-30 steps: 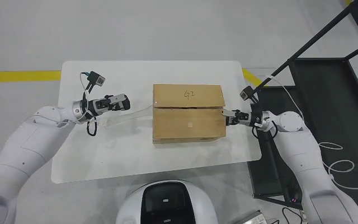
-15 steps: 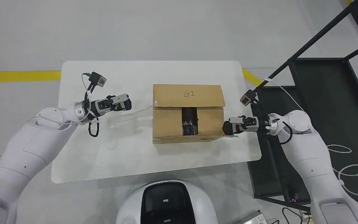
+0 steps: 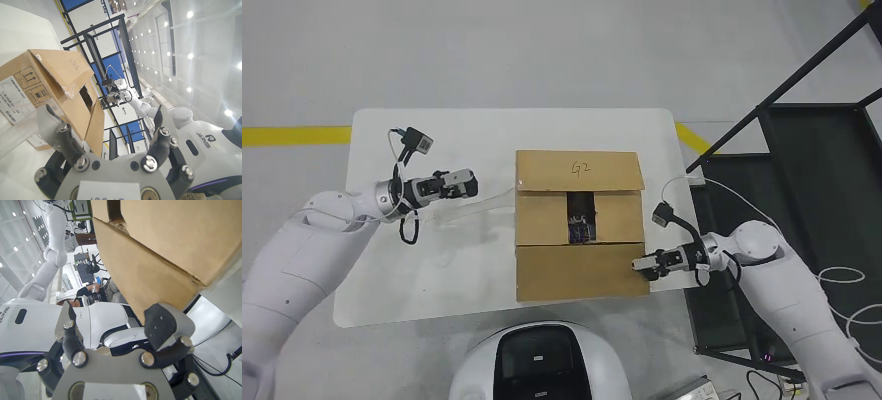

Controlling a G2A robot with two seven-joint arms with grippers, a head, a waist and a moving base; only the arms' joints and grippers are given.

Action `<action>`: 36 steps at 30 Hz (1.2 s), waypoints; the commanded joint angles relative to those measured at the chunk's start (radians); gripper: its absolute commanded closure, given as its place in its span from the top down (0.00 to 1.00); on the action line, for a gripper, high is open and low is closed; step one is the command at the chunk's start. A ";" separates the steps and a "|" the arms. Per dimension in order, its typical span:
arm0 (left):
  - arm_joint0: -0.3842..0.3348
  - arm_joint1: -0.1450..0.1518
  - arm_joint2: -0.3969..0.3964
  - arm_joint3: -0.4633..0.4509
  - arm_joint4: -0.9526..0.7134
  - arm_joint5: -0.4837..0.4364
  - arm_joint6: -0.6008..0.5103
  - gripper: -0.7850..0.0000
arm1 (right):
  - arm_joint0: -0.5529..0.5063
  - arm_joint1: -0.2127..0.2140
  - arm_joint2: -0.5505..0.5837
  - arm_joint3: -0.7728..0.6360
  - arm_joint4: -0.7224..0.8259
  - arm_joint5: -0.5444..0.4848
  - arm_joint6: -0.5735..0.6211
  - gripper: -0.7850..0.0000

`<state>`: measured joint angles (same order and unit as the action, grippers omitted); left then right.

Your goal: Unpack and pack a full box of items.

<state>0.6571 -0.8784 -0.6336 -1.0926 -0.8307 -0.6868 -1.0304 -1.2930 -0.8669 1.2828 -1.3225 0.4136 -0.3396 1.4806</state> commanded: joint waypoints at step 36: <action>-0.006 -0.121 -0.023 0.000 0.011 0.107 -0.145 1.00 | -0.061 0.066 0.088 -0.009 0.309 0.055 0.055 1.00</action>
<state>0.6513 -0.9939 -0.6615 -1.0963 -0.8130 -0.5881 -1.1698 -1.3441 -0.8064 1.3582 -1.3274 0.6946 -0.2824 1.5376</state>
